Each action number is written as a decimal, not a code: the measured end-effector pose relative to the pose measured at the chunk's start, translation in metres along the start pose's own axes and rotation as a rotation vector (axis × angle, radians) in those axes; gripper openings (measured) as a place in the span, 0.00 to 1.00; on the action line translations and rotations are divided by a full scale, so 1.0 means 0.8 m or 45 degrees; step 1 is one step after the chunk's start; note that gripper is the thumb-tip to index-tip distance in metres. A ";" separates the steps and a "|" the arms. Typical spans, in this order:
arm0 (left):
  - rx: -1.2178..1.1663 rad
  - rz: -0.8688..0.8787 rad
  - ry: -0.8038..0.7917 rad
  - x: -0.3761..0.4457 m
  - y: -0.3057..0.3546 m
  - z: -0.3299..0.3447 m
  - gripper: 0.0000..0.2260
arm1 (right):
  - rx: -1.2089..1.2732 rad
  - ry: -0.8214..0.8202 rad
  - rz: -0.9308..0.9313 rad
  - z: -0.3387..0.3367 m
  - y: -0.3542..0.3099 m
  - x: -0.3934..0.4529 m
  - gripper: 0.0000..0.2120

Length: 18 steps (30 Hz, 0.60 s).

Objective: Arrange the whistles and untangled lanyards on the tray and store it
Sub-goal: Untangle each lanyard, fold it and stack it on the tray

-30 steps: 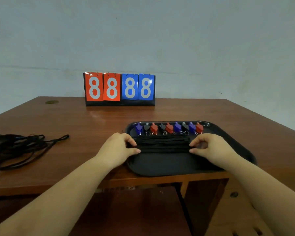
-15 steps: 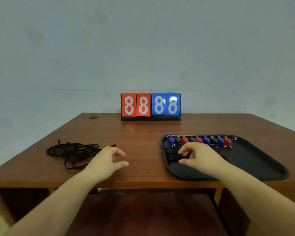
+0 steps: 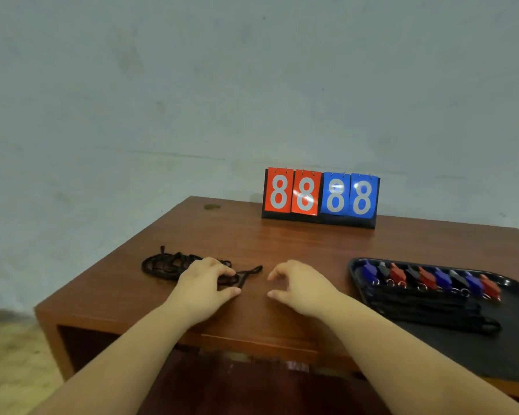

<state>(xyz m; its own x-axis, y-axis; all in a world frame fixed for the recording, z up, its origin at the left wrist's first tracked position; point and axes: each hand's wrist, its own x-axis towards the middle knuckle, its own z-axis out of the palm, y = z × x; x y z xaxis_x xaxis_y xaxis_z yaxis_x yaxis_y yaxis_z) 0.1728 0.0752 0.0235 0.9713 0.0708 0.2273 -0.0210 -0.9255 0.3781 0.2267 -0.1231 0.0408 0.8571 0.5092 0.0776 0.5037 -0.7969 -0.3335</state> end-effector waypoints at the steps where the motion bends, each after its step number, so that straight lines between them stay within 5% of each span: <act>1: 0.049 0.031 0.004 0.007 0.001 0.004 0.21 | -0.018 -0.001 -0.003 0.004 -0.004 0.010 0.19; 6: 0.168 0.110 -0.008 0.042 0.002 0.022 0.24 | -0.021 0.015 -0.007 0.019 -0.012 0.050 0.24; 10: 0.192 0.101 -0.035 0.055 0.002 0.027 0.19 | 0.006 0.001 0.025 0.022 -0.008 0.063 0.12; 13: 0.191 0.140 0.027 0.056 0.000 0.025 0.10 | 0.276 0.006 0.062 0.016 -0.002 0.058 0.03; 18: -0.017 0.232 0.024 0.049 0.015 0.016 0.07 | 0.622 -0.017 0.077 -0.018 0.004 0.031 0.03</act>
<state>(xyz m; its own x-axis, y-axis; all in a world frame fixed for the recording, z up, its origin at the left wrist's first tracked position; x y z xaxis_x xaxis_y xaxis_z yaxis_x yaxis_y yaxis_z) 0.2135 0.0621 0.0251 0.9466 -0.0903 0.3097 -0.1992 -0.9187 0.3411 0.2515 -0.1176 0.0548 0.8803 0.4732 0.0333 0.3405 -0.5816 -0.7388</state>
